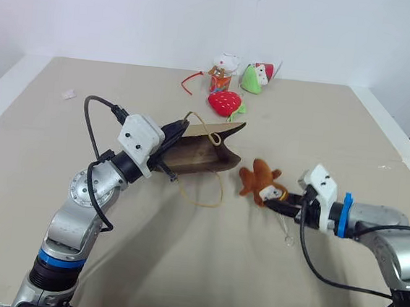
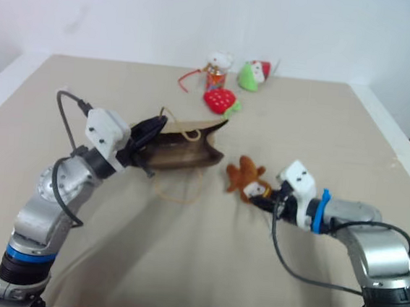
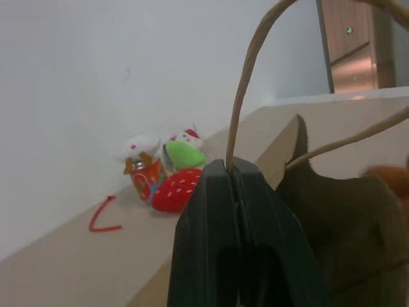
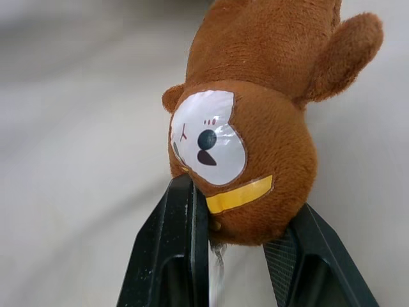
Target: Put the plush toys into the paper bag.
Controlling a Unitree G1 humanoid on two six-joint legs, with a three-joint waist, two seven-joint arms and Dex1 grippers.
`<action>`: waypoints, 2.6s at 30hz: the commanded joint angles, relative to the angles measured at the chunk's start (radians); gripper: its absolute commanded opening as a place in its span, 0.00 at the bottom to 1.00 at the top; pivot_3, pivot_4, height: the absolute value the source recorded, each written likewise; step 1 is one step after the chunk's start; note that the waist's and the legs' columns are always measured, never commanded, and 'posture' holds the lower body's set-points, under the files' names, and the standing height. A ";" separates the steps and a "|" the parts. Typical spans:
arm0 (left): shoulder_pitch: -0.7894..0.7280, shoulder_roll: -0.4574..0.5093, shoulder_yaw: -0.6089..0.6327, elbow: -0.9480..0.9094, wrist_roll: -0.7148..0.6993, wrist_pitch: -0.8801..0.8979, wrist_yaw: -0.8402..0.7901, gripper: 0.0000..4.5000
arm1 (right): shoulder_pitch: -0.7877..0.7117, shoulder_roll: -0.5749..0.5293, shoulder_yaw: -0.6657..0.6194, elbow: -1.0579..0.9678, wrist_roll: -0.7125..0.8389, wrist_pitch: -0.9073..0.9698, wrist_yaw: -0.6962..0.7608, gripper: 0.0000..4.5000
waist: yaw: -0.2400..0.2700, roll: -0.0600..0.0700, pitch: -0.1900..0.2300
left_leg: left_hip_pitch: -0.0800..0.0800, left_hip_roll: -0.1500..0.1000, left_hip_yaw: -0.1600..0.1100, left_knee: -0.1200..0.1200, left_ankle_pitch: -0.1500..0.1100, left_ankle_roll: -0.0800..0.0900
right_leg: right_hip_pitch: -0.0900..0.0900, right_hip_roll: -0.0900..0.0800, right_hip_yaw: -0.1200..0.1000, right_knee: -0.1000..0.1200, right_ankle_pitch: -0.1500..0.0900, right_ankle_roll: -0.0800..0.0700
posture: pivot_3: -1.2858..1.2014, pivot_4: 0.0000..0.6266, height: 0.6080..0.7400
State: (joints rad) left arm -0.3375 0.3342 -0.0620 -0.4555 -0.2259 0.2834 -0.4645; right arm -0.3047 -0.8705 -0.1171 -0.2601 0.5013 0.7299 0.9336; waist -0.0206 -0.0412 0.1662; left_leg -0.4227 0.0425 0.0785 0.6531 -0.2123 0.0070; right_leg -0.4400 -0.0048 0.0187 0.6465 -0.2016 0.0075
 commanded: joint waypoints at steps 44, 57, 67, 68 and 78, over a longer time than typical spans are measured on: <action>-0.070 -0.081 0.008 -0.094 -0.034 0.137 0.121 0.00 | -0.447 0.207 0.263 0.115 0.149 0.191 0.016 0.30 | -0.002 -0.001 0.000 | 0.000 0.001 0.001 0.002 0.000 0.000 | 0.000 0.001 0.001 0.001 0.002 -0.001 | 0.52 0.24 1.00; -0.065 -0.094 -0.031 -0.088 -0.025 0.131 0.122 0.00 | -0.582 0.379 0.278 0.173 0.117 0.394 -0.193 0.30 | -0.002 0.000 0.000 | -0.001 0.002 0.000 0.001 0.001 -0.001 | -0.001 0.002 0.001 0.002 0.003 -0.003 | 0.52 0.24 1.00; -0.089 -0.104 -0.032 -0.046 -0.026 0.112 0.120 0.00 | -0.624 0.367 0.374 0.202 -0.004 0.283 -0.152 0.30 | -0.001 0.000 0.000 | -0.001 0.002 0.000 0.001 0.001 -0.001 | -0.001 0.002 0.001 0.002 0.003 -0.003 | 0.52 0.24 1.00; -0.093 -0.105 -0.032 -0.043 -0.026 0.111 0.120 0.00 | -0.627 0.377 0.370 0.207 -0.009 0.276 -0.155 0.30 | -0.001 0.000 0.000 | -0.001 0.002 0.000 0.001 0.001 -0.001 | -0.001 0.002 0.000 0.002 0.003 -0.003 | 0.52 0.24 1.00; -0.100 -0.116 -0.034 -0.033 -0.027 0.109 0.121 0.00 | -0.625 0.431 0.328 0.254 -0.065 0.202 -0.194 0.52 | -0.002 0.000 0.000 | -0.001 0.002 0.000 0.001 0.001 -0.001 | -0.001 0.002 0.000 0.002 0.003 -0.003 | 0.52 0.24 1.00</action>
State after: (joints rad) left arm -0.4140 0.2199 -0.1008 -0.4782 -0.2516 0.4110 -0.3399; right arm -0.9083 -0.4401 0.2611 0.0110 0.4446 0.9689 0.7518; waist -0.0224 -0.0415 0.1661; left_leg -0.4239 0.0451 0.0789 0.6545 -0.2116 0.0064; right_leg -0.4413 -0.0024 0.0192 0.6484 -0.1988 0.0042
